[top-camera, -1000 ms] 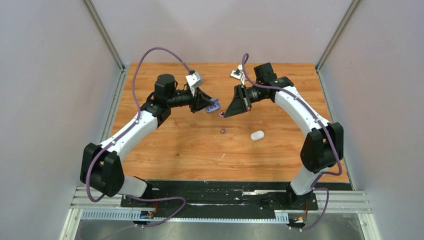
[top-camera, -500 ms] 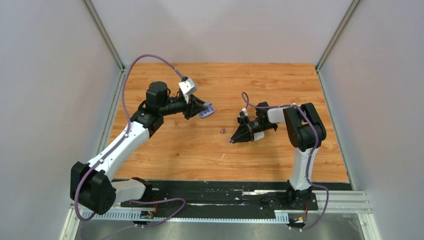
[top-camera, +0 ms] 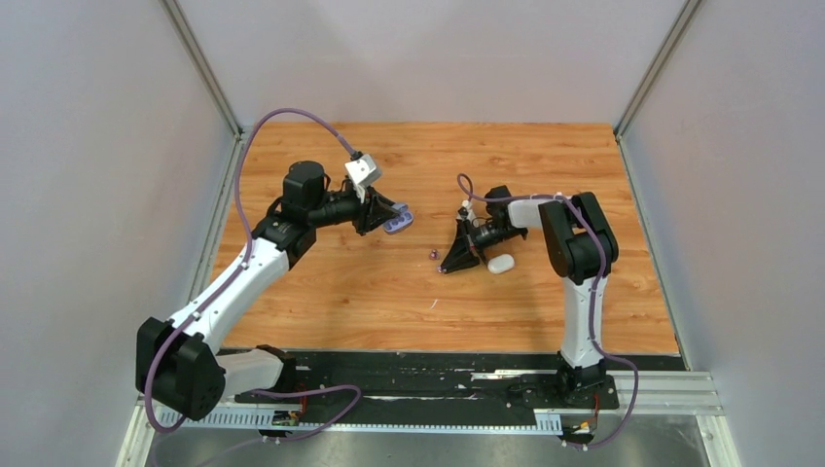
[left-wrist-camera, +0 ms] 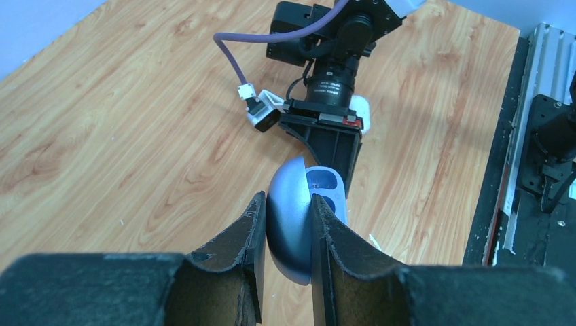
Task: Insert the wireless bluetooth earbuds into the charging case
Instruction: Place the earbud at the center of the board.
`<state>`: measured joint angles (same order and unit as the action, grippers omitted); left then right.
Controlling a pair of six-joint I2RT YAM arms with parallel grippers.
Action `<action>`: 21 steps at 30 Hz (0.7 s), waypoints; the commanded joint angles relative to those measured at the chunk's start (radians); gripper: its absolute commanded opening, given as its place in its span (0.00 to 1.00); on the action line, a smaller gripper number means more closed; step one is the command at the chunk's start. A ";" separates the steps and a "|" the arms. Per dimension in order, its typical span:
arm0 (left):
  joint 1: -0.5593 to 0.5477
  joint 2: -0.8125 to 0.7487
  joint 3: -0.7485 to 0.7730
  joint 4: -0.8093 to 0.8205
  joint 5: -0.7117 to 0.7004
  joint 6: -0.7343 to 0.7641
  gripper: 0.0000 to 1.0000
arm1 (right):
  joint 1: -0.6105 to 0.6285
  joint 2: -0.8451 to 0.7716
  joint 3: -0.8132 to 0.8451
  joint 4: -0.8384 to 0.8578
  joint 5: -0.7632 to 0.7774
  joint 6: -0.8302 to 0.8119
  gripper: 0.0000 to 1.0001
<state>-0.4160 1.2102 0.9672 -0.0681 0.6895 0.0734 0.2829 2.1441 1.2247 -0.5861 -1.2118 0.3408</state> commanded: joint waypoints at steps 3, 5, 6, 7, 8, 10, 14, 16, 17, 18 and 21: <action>0.009 0.006 0.027 0.022 0.005 -0.027 0.00 | 0.000 0.081 0.076 -0.139 0.315 -0.030 0.08; 0.012 0.009 0.026 0.024 0.008 -0.029 0.00 | 0.000 0.081 0.094 -0.159 0.389 -0.053 0.22; 0.013 0.008 0.025 0.023 0.008 -0.031 0.00 | 0.001 0.075 0.104 -0.171 0.439 -0.068 0.29; 0.015 0.008 0.024 0.023 0.008 -0.032 0.00 | -0.002 0.068 0.114 -0.184 0.484 -0.083 0.34; 0.016 0.005 0.021 0.024 0.008 -0.034 0.00 | -0.004 0.058 0.120 -0.189 0.519 -0.102 0.37; 0.018 -0.001 0.015 0.031 0.007 -0.038 0.00 | -0.012 0.028 0.128 -0.196 0.567 -0.153 0.40; 0.020 -0.020 -0.001 0.052 0.004 -0.044 0.00 | -0.026 -0.048 0.170 -0.198 0.611 -0.288 0.40; 0.021 -0.036 -0.006 0.058 -0.003 -0.040 0.00 | -0.027 -0.081 0.231 -0.223 0.598 -0.411 0.39; 0.022 -0.041 -0.007 0.056 -0.010 -0.032 0.00 | -0.026 -0.094 0.268 -0.246 0.603 -0.465 0.37; 0.024 -0.050 -0.007 0.054 -0.013 -0.028 0.00 | -0.021 -0.106 0.307 -0.268 0.601 -0.526 0.35; 0.030 -0.063 -0.002 0.040 -0.038 -0.011 0.00 | 0.019 -0.167 0.360 -0.285 0.662 -0.681 0.34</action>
<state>-0.3973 1.1973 0.9596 -0.0635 0.6785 0.0486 0.2672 2.1006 1.4940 -0.8413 -0.6727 -0.0540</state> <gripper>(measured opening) 0.314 0.345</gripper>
